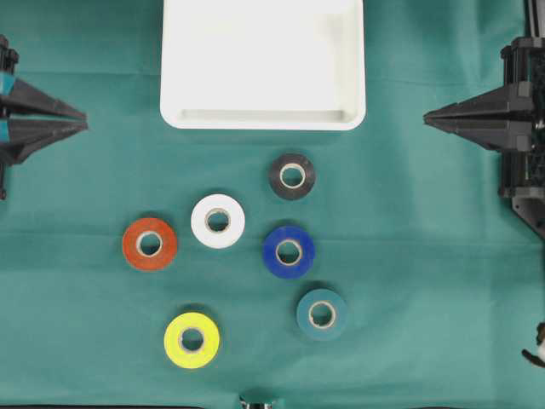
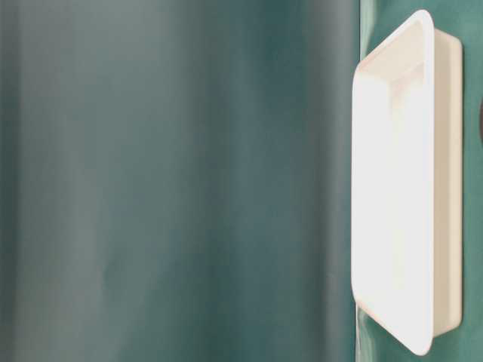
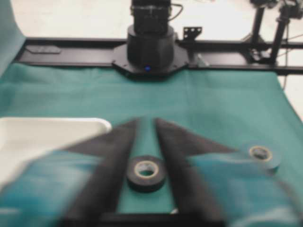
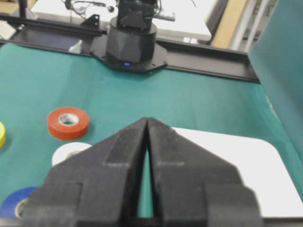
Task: Pick up the tape from a random location and place it into the white case.
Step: 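Move the left gripper toward the yellow tape roll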
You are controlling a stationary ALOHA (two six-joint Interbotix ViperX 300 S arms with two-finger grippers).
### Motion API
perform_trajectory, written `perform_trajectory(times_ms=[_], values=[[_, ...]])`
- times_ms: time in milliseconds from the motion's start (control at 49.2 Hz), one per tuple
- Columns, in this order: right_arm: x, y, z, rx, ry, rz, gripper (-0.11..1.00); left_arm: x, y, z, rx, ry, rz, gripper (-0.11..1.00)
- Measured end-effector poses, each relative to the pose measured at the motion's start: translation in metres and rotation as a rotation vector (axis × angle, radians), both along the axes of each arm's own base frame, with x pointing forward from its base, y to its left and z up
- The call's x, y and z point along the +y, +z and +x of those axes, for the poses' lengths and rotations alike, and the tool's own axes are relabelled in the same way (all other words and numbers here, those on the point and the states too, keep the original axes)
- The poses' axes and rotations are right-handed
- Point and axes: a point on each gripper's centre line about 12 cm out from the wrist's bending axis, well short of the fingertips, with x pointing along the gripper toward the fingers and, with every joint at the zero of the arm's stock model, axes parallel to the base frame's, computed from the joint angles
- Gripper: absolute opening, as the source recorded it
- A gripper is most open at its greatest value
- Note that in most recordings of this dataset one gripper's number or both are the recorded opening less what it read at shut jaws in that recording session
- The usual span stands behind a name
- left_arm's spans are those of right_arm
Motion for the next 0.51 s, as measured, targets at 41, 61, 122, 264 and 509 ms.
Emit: perform_trajectory(times_ms=[41, 61, 122, 264, 509], values=[[0.0000, -0.0002, 0.0000, 0.001, 0.000, 0.002, 0.28, 0.0003, -0.0002, 0.0000, 0.002, 0.002, -0.002, 0.61], [0.0000, 0.0000, 0.0000, 0.000, 0.000, 0.003, 0.36, 0.0000, -0.0002, 0.0000, 0.002, 0.000, -0.003, 0.67], [0.0000, 0.0008, 0.0001, -0.003, 0.000, 0.005, 0.55, 0.0003, -0.0004, 0.0000, 0.003, 0.002, -0.003, 0.84], [-0.0003, 0.0002, 0.0000, -0.002, -0.002, 0.005, 0.89, 0.0000, 0.0004, 0.0001, 0.000, 0.000, -0.003, 0.98], [-0.0003, 0.0005, 0.0001, 0.000, -0.002, 0.008, 0.92, 0.0003, 0.0004, 0.0001, 0.000, 0.002, -0.003, 0.98]])
